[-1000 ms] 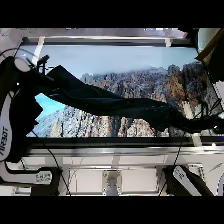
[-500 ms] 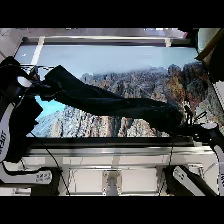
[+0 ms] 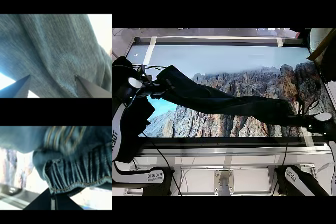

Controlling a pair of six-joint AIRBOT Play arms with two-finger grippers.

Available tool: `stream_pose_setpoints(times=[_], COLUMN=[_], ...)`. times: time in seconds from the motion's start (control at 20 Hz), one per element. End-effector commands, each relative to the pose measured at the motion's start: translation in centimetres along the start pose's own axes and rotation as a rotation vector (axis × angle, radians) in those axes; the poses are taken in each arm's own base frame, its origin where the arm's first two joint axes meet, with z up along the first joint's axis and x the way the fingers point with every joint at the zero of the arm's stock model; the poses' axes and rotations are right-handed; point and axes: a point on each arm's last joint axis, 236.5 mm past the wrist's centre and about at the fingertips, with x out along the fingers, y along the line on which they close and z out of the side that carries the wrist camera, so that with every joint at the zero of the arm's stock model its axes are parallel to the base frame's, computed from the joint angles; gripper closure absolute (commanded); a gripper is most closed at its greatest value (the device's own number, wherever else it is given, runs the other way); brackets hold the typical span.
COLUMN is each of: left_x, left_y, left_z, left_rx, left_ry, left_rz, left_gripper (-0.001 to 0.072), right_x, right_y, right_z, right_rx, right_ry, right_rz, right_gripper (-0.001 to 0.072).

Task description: Fold the clothes and pants, and hang the long-sleeved shirts on hangers.

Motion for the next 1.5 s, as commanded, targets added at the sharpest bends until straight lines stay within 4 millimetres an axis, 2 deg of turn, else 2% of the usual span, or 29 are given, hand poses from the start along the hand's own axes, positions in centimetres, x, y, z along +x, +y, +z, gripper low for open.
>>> stream_pose_setpoints(times=[0.0, 0.1, 0.2, 0.25, 0.35, 0.5, 0.6, 0.65, 0.7, 0.8, 0.9, 1.0, 1.1, 1.25, 1.45], left_x=[-2.3, -5.0, -7.7, -8.9, -10.4, -10.3, -9.0, -8.1, -7.1, -5.8, -4.3, -2.1, -0.1, 2.0, 3.8], left_y=[1.9, 2.4, 2.1, 1.9, 2.3, 3.9, 4.8, 5.2, 5.7, 6.6, 8.2, 9.7, 10.4, 10.3, 8.4], left_z=[2.1, 2.9, 3.6, 3.5, 1.6, -4.0, -7.6, -8.6, -8.4, -6.1, -4.6, -5.0, -4.8, -2.8, 0.5], left_rx=[-0.093, -0.116, -0.102, -0.091, -0.054, -0.087, -0.131, -0.153, -0.189, -0.34, -0.395, -0.422, -0.476, -0.47, -0.409], left_ry=[-0.061, -0.089, -0.132, -0.151, -0.146, -0.062, -0.009, -0.009, -0.057, -0.207, -0.266, -0.229, -0.202, -0.189, -0.217], left_rz=[0.014, 0.015, 0.008, 0.01, 0.043, 0.074, 0.075, 0.073, 0.065, 0.03, 0.05, 0.085, 0.089, 0.085, 0.058], left_gripper=[0.0115, 0.0115, 0.0116, 0.0116, 0.0116, 0.0117, 0.0117, 0.0116, 0.0117, 0.0118, 0.0118, 0.0118, 0.0118, 0.0118, 0.0123], right_x=[-7.9, -14.5, -19.4, -20.6, -21.6, -20.4, -18.3, -17.4, -16.6, -15.7, -15.3, -14.9, -14.4, -13.9, -13.7], right_y=[-2.0, -5.5, -8.3, -9.6, -12.2, -15.0, -14.9, -14.7, -14.5, -13.3, -12.0, -11.1, -10.3, -9.5, -9.3], right_z=[1.6, 3.6, 4.2, 3.9, 2.7, 0.9, 0.3, 0.3, 0.4, 1.4, 2.7, 3.5, 3.7, 3.7, 3.8], right_rx=[-0.136, -0.12, -0.057, -0.026, 0.031, 0.11, 0.145, 0.154, 0.157, 0.148, 0.137, 0.125, 0.111, 0.093, 0.114], right_ry=[0.003, -0.103, -0.187, -0.204, -0.195, -0.112, -0.066, -0.057, -0.055, -0.083, -0.125, -0.145, -0.135, -0.115, -0.113], right_rz=[-0.194, -0.396, -0.501, -0.531, -0.564, -0.54, -0.445, -0.411, -0.384, -0.333, -0.282, -0.251, -0.229, -0.211, -0.205], right_gripper=[0.067, 0.0671, 0.0672, 0.0672, 0.0672, 0.0671, 0.067, 0.0669, 0.0669, 0.0668, 0.0669, 0.0669, 0.0668, 0.0669, 0.0669])
